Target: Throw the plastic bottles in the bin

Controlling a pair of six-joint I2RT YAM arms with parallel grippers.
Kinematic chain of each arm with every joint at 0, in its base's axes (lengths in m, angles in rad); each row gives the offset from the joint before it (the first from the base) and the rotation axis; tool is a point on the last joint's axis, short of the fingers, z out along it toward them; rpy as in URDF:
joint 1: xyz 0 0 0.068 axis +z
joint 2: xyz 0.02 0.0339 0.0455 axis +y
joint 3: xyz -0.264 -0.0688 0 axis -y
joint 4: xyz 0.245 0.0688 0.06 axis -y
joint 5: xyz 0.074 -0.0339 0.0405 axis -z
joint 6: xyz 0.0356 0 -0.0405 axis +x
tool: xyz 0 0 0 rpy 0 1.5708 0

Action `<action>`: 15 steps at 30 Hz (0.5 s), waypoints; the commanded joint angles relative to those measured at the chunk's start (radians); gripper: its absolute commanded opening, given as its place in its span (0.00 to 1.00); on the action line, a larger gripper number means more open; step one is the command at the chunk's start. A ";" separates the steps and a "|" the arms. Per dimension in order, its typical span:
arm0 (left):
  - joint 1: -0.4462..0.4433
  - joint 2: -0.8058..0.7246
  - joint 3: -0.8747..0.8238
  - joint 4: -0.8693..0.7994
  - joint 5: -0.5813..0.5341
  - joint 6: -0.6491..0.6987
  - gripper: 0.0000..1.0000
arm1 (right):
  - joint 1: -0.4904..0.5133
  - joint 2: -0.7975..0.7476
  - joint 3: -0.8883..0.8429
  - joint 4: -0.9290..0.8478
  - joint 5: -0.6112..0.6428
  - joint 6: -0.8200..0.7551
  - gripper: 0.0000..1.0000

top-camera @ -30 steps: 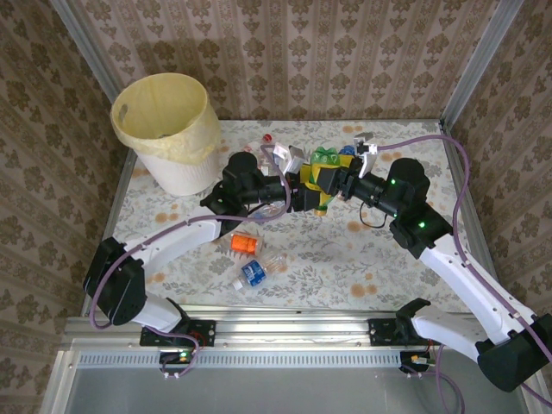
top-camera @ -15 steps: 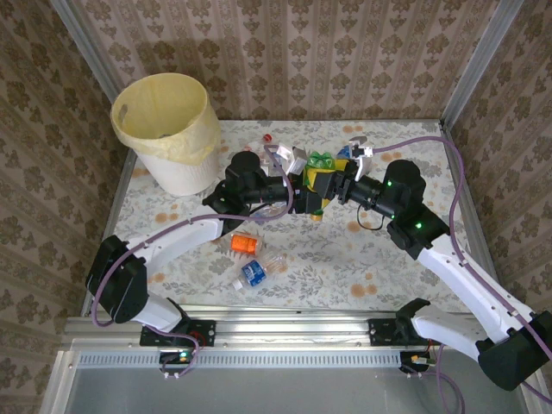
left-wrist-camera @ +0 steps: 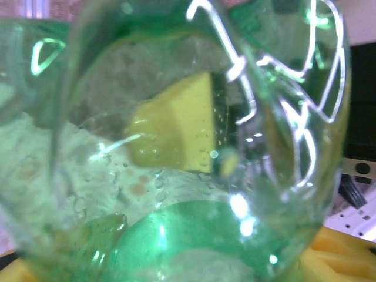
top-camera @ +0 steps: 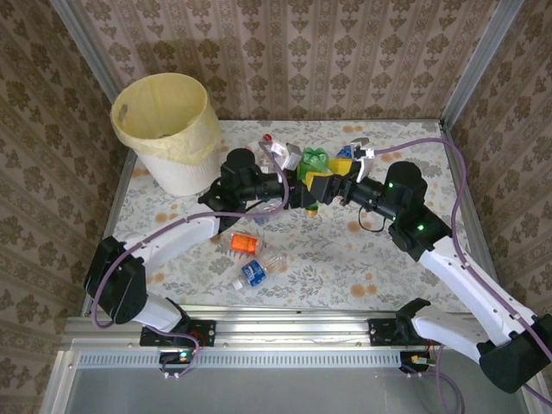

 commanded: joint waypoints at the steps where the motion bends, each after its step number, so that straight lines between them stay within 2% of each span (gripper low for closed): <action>1: 0.044 -0.075 -0.018 -0.033 -0.042 0.043 0.48 | 0.006 -0.045 -0.021 -0.032 0.050 -0.021 0.99; 6: 0.121 -0.160 -0.027 -0.137 -0.145 0.112 0.47 | 0.006 -0.078 -0.041 -0.093 0.056 -0.059 1.00; 15: 0.266 -0.288 0.027 -0.328 -0.265 0.227 0.47 | 0.006 -0.129 -0.095 -0.178 0.084 -0.091 1.00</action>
